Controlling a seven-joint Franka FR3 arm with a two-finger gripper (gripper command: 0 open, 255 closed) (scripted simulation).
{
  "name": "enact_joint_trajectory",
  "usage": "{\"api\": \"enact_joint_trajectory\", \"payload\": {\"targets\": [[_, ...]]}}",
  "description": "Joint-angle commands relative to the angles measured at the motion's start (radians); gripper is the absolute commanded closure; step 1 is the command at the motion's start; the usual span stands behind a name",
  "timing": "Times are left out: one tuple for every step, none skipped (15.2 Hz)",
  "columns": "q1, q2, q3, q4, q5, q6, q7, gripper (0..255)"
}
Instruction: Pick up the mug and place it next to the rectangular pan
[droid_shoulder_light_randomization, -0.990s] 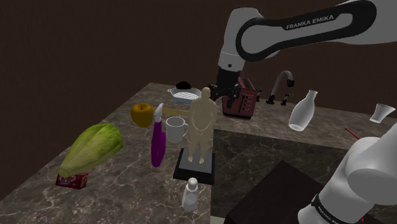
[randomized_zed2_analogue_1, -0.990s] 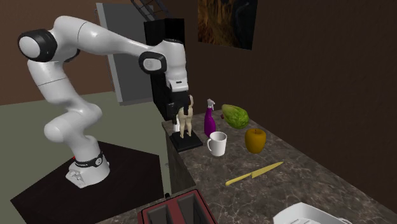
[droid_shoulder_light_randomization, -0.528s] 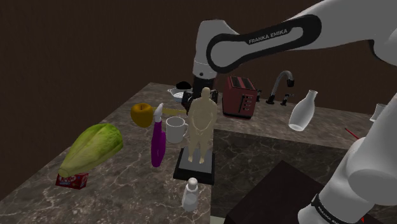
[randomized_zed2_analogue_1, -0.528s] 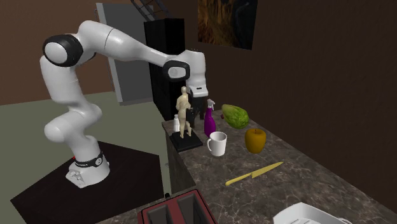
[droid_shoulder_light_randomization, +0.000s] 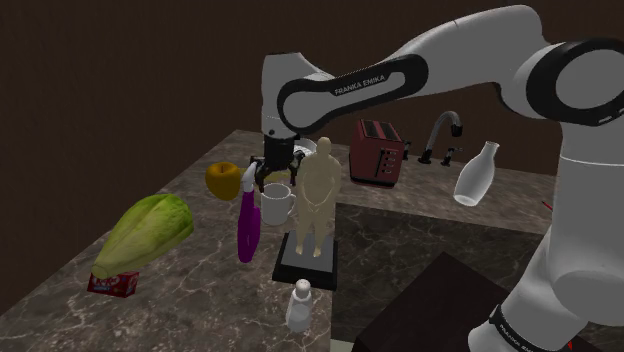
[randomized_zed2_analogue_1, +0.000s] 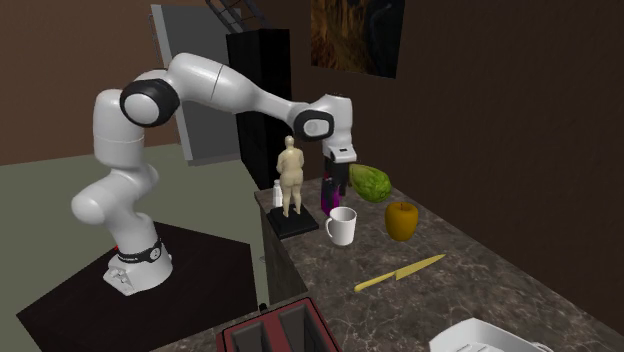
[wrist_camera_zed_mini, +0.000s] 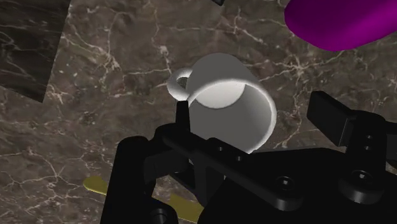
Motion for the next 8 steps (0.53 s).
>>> {"api": "enact_joint_trajectory", "payload": {"targets": [[0.03,0.096,-0.008,0.105,-0.04,-0.019,0.031,0],[0.047,0.142,-0.013,0.158,-0.056,-0.031,0.043,0],[0.055,0.163,-0.016,0.184,-0.063,-0.038,0.048,0],[0.055,0.167,-0.018,0.177,-0.065,-0.026,0.049,0],[0.055,0.172,-0.019,0.17,-0.067,-0.015,0.05,0],[0.055,0.176,-0.021,0.163,-0.069,-0.004,0.052,0],[0.054,0.181,-0.022,0.156,-0.071,0.007,0.053,0],[0.054,0.186,-0.023,0.15,-0.073,0.017,0.054,0]]}}
